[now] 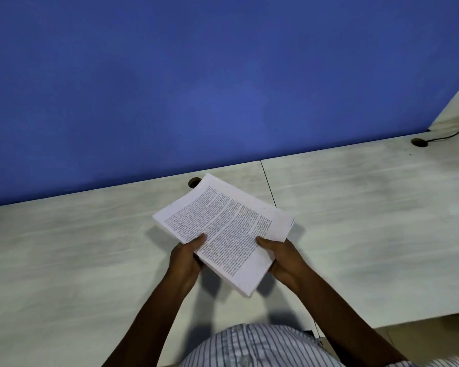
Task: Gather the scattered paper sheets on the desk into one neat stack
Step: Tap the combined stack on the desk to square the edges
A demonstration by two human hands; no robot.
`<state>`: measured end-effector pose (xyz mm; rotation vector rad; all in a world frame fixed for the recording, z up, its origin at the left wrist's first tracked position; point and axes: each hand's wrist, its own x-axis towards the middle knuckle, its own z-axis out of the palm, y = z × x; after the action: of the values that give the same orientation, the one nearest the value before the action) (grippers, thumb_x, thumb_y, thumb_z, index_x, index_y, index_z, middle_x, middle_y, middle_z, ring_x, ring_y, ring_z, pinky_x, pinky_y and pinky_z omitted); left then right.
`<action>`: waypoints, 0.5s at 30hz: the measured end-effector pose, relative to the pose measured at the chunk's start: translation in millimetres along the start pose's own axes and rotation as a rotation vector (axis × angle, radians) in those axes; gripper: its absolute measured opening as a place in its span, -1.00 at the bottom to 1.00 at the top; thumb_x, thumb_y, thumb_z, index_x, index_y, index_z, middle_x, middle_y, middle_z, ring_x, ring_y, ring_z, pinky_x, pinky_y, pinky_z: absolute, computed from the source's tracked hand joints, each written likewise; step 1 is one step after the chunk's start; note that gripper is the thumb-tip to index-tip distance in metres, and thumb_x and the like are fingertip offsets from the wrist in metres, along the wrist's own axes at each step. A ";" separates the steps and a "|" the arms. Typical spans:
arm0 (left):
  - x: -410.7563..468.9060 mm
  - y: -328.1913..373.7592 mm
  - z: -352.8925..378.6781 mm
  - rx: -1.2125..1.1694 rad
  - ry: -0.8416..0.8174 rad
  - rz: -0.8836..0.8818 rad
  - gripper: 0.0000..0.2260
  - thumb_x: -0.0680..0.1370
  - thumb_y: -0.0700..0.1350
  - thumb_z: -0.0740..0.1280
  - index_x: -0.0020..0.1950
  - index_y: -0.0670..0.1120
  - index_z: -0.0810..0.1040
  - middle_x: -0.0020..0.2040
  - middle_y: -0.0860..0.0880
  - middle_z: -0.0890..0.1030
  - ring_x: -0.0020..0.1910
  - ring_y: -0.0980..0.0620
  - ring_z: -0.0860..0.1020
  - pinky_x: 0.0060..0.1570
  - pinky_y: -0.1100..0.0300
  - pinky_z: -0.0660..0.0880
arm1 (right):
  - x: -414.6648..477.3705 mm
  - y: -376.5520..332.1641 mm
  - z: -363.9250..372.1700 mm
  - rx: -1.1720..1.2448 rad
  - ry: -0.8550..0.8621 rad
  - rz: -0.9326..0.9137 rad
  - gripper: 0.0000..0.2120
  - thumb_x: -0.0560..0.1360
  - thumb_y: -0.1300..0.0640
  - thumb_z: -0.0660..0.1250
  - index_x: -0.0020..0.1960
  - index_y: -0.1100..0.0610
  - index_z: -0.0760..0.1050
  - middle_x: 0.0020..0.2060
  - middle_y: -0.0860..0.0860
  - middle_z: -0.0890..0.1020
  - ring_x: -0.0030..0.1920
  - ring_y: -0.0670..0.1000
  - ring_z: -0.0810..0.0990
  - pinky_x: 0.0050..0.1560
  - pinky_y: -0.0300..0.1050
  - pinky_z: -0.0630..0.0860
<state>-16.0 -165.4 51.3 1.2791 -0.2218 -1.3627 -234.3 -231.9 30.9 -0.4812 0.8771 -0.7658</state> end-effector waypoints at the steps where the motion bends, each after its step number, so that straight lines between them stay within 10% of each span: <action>1: -1.1 4.8 -4.4 -0.032 -0.006 -0.008 -0.60 0.57 -0.26 0.33 0.41 -0.11 0.47 0.26 -0.17 0.63 0.25 -0.21 0.59 0.11 -0.10 0.59 | -1.2 -2.4 -0.1 -0.015 -0.019 -0.012 -0.55 0.46 0.34 0.41 0.33 0.17 0.49 0.22 0.19 0.63 0.23 0.25 0.61 0.21 0.32 0.54; 10: -15.9 84.0 -68.1 -0.144 -0.116 -0.235 -0.32 0.55 0.37 0.19 0.33 -0.18 0.58 0.27 -0.23 0.60 0.10 -0.23 0.63 0.08 -0.15 0.56 | -13.3 -28.9 -11.6 -0.132 -0.164 0.084 -0.51 0.40 0.32 0.42 0.34 0.24 0.50 0.22 0.23 0.63 0.14 0.21 0.66 0.10 0.13 0.62; 15: -14.2 86.2 -74.2 0.273 -0.156 -0.380 -0.58 0.53 0.15 0.36 0.16 -0.16 0.68 0.09 -0.25 0.67 -0.02 -0.26 0.66 -0.01 -0.10 0.62 | -13.9 -17.7 -6.6 -0.208 -0.162 0.170 -0.53 0.38 0.32 0.40 0.29 0.29 0.54 0.20 0.26 0.63 0.09 0.22 0.67 0.11 0.11 0.62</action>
<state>86.2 -139.3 96.1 1.4940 -0.2896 -1.8077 -252.4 -233.2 45.8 -0.6348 0.8381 -0.4746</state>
